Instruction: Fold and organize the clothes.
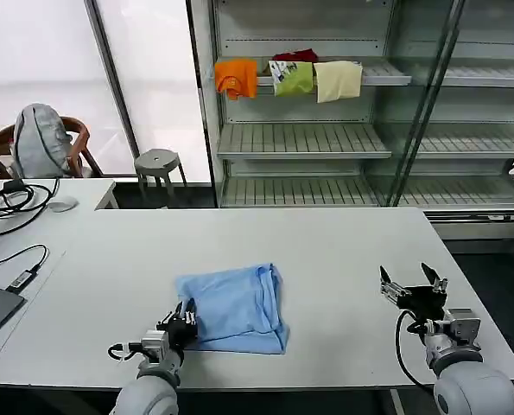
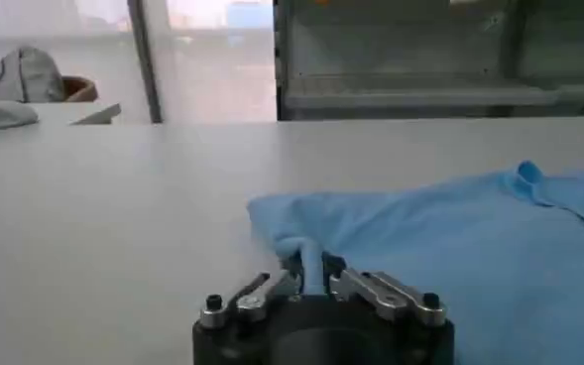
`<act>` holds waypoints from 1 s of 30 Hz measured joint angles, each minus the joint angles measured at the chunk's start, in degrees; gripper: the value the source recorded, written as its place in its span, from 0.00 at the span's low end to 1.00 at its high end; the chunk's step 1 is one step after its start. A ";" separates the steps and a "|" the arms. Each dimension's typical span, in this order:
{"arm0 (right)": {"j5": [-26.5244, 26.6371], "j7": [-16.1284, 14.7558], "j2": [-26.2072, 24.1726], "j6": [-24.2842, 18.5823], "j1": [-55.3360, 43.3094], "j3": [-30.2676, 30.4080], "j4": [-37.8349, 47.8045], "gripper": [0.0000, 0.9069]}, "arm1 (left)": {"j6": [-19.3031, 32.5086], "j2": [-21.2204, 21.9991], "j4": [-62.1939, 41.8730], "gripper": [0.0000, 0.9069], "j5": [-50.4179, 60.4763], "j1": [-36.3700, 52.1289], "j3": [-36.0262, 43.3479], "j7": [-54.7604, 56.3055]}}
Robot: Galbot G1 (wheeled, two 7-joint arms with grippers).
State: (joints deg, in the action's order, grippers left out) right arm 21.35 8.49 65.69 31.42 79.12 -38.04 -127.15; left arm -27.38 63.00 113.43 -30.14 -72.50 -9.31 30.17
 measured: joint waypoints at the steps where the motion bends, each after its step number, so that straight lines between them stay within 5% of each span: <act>1: -0.03 0.01 0.02 0.00 -0.01 0.03 0.00 1.00 | 0.00 -0.09 -0.09 0.02 0.14 0.01 -0.05 -0.09; 13: -0.57 -0.19 0.93 -0.18 -1.06 1.25 0.23 1.00 | 0.65 -4.19 -0.82 0.01 3.36 -1.10 -5.99 -3.11; 30: -0.47 -1.33 1.06 -1.79 -3.41 2.55 2.00 1.00 | -3.60 -22.52 6.09 0.02 -2.92 -15.00 -42.57 -17.08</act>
State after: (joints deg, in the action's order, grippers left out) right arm 20.88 7.16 66.75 29.63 75.71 -35.49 -125.15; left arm -30.98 40.47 119.52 -33.06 -87.49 -51.87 13.10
